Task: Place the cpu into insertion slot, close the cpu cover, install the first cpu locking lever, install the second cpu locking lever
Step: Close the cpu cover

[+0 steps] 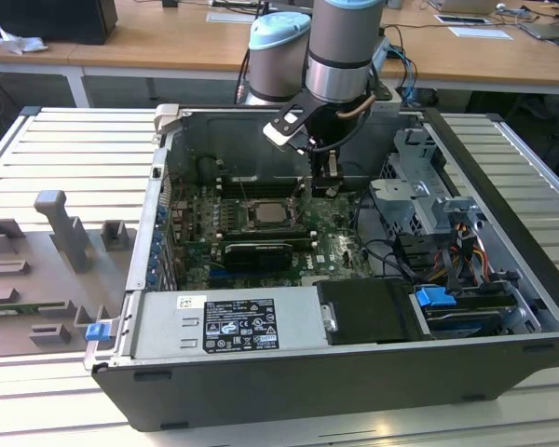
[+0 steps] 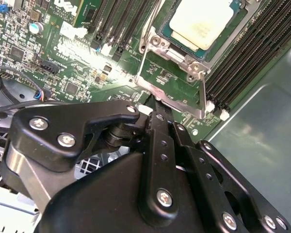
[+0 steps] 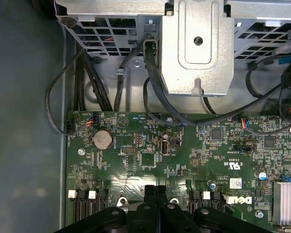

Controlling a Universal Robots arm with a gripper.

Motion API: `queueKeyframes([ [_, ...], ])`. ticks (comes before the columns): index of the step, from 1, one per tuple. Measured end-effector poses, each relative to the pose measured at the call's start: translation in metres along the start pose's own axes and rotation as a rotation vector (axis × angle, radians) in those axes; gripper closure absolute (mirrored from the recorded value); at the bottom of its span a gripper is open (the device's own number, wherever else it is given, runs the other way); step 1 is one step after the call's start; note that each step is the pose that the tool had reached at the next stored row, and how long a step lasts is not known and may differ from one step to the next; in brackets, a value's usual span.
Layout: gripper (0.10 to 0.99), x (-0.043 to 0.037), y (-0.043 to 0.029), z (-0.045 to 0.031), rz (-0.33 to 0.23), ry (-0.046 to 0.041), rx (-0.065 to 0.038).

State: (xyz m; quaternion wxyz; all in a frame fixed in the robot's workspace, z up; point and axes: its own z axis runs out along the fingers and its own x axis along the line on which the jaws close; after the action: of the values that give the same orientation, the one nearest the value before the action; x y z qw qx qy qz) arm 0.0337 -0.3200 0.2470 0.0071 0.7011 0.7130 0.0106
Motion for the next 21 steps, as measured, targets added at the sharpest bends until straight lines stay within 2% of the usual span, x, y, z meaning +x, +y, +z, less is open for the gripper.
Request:
queueKeyframes([
  [21, 0.98, 0.0002, -0.0093, -0.0002, 0.0, 0.0, 0.0],
])
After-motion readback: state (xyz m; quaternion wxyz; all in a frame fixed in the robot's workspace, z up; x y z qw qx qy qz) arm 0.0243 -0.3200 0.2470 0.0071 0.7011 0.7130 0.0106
